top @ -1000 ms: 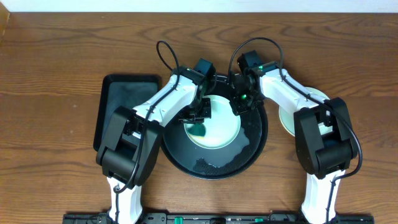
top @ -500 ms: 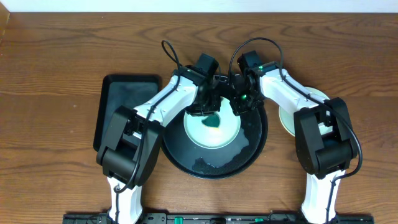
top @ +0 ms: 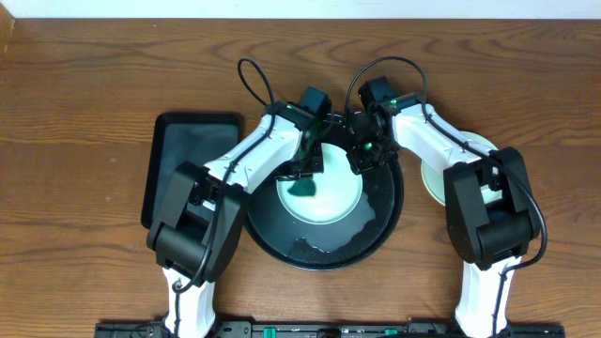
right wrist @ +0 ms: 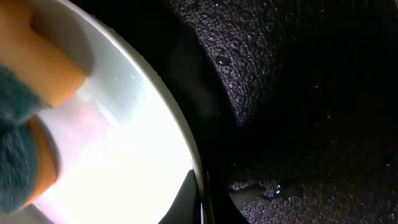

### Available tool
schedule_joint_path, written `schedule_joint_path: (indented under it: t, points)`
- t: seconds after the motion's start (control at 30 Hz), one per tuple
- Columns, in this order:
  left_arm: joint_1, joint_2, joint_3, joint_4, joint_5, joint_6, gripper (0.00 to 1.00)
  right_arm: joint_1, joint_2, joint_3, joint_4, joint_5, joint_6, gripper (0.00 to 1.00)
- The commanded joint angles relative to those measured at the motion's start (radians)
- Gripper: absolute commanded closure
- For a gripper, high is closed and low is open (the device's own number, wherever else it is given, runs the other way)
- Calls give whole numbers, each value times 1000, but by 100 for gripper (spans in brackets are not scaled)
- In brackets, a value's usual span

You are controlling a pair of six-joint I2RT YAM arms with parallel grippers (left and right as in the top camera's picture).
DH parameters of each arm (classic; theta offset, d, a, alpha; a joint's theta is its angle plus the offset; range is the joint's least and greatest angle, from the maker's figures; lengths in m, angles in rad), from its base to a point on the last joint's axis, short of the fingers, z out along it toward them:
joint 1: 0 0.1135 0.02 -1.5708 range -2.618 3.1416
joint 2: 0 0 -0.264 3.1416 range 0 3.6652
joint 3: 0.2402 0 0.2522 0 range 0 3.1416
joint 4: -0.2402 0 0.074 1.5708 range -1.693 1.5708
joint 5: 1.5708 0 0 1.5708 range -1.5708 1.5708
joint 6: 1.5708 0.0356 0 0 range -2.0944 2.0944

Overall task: Clean dirty plates on tray and stack at the side
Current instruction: 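Scrub pale green plate with sponge while right gripper holds rim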

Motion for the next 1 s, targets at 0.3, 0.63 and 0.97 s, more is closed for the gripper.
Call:
schedule_joint_path:
  t: [0.3, 0.63, 0.97]
  points:
    - [-1, 16, -17, 64, 204, 122, 93, -8, 26, -32, -7, 60, 4, 99]
    - [-1, 16, -17, 76, -406, -191, 93, -8, 26, -32, -8, 60, 3, 99]
    - [-28, 16, -17, 4, -29, -60, 93, -8, 26, -32, -6, 60, 4, 99]
